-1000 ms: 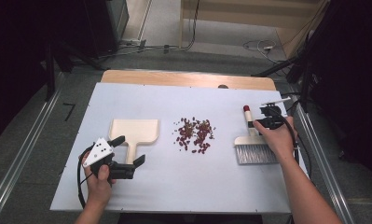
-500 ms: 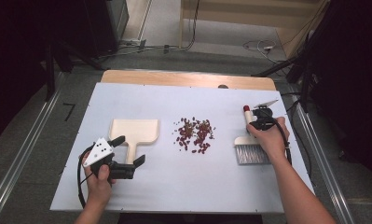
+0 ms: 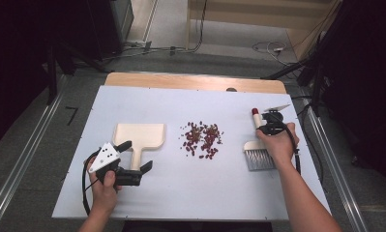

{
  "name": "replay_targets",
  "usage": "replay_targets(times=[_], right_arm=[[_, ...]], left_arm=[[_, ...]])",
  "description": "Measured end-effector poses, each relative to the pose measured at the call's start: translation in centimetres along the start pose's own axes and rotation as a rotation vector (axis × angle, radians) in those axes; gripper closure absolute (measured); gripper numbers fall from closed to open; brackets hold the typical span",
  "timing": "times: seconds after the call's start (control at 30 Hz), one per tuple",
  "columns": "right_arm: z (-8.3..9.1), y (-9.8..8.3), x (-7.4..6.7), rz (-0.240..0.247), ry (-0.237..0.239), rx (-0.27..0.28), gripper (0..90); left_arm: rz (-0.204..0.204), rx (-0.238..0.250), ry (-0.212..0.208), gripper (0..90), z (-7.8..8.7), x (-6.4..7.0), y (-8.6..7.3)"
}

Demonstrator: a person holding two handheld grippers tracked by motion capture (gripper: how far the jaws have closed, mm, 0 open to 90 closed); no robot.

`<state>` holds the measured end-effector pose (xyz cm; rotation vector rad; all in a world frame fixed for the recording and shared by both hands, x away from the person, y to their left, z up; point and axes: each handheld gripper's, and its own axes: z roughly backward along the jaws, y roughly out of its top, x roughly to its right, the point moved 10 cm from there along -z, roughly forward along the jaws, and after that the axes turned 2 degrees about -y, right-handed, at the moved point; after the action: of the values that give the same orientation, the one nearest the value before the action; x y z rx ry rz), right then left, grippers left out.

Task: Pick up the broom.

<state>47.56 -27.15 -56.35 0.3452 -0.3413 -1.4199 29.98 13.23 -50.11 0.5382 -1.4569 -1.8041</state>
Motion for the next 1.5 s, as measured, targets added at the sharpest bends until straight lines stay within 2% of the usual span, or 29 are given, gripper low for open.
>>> replay_targets(times=[0.07,0.17,0.2,0.23,0.3,0.33,0.4,0.43,0.47,0.5,0.63,0.67,0.7,0.73,0.87,0.93,0.97,1.07,1.13,1.37,1.4,1.5], right_arm=[[0.3,0.1,0.1,-0.006,0.012,0.039,69.8],[1.2,0.2,0.1,-0.017,0.061,0.114,69.8],[1.2,0.2,0.1,-0.017,0.061,0.114,69.8],[2.1,0.2,0.1,-0.035,0.100,0.178,69.8],[3.0,0.1,0.2,-0.033,0.123,0.240,69.8],[3.5,0.1,0.3,-0.048,0.129,0.272,69.8],[4.6,0.1,0.4,-0.055,0.166,0.346,69.8],[5.1,0.0,0.5,-0.070,0.176,0.370,69.8],[5.1,0.0,0.5,-0.070,0.176,0.370,69.8],[6.1,0.0,0.6,-0.067,0.201,0.433,69.8],[8.2,0.0,0.6,-0.063,0.226,0.552,69.8],[8.2,0.0,0.6,-0.063,0.226,0.552,69.8],[9.3,0.0,0.5,-0.065,0.252,0.607,69.8],[9.8,0.0,0.4,-0.072,0.254,0.627,69.8],[11.7,0.2,-0.3,-0.054,0.282,0.702,69.8],[12.1,0.2,-0.6,-0.049,0.288,0.717,69.7],[13.1,0.2,-1.3,-0.032,0.306,0.750,69.7],[13.8,0.1,-2.0,-0.026,0.304,0.773,69.7],[14.6,-0.1,-3.3,-0.007,0.329,0.796,69.7],[16.3,-0.7,-7.0,0.046,0.365,0.844,69.6],[16.5,-0.8,-7.5,0.055,0.371,0.850,69.6],[17.0,-1.2,-9.2,0.084,0.392,0.862,69.6]], left_arm=[[-0.003,-0.005,0.002,0.0,0.0,0.0,0.0],[-0.003,-0.007,0.000,0.0,-0.1,0.1,0.0],[-0.003,-0.007,0.000,0.0,-0.1,0.1,0.0],[-0.006,-0.004,-0.002,0.0,-0.2,0.2,0.0],[-0.004,-0.004,0.000,0.0,-0.3,0.2,0.1],[-0.007,-0.003,0.000,0.0,-0.3,0.3,0.2],[-0.014,-0.005,-0.001,0.0,-0.3,0.5,0.3],[-0.019,-0.003,-0.002,0.0,-0.4,0.6,0.4],[-0.019,-0.003,-0.002,0.0,-0.4,0.6,0.4],[-0.020,-0.002,-0.003,0.0,-0.4,0.7,0.4],[-0.031,0.002,-0.006,0.0,-0.6,1.2,0.8],[-0.032,0.003,-0.005,0.0,-0.7,1.3,0.9],[-0.033,0.006,-0.007,0.0,-0.8,1.4,1.0],[-0.032,0.009,-0.012,0.0,-0.8,1.6,1.1],[-0.047,0.017,-0.031,0.0,-1.3,2.8,1.9],[-0.046,0.020,-0.038,0.0,-1.4,3.1,2.1],[-0.047,0.029,-0.057,0.0,-1.5,3.7,2.6],[-0.050,0.035,-0.068,0.0,-1.6,4.3,3.0],[-0.047,0.043,-0.088,0.0,-1.7,5.2,3.6],[-0.028,0.038,-0.134,0.0,-2.1,6.8,4.4],[-0.020,0.040,-0.155,0.0,-2.2,7.3,4.6],[-0.008,0.044,-0.178,0.0,-2.3,8.0,4.9]])
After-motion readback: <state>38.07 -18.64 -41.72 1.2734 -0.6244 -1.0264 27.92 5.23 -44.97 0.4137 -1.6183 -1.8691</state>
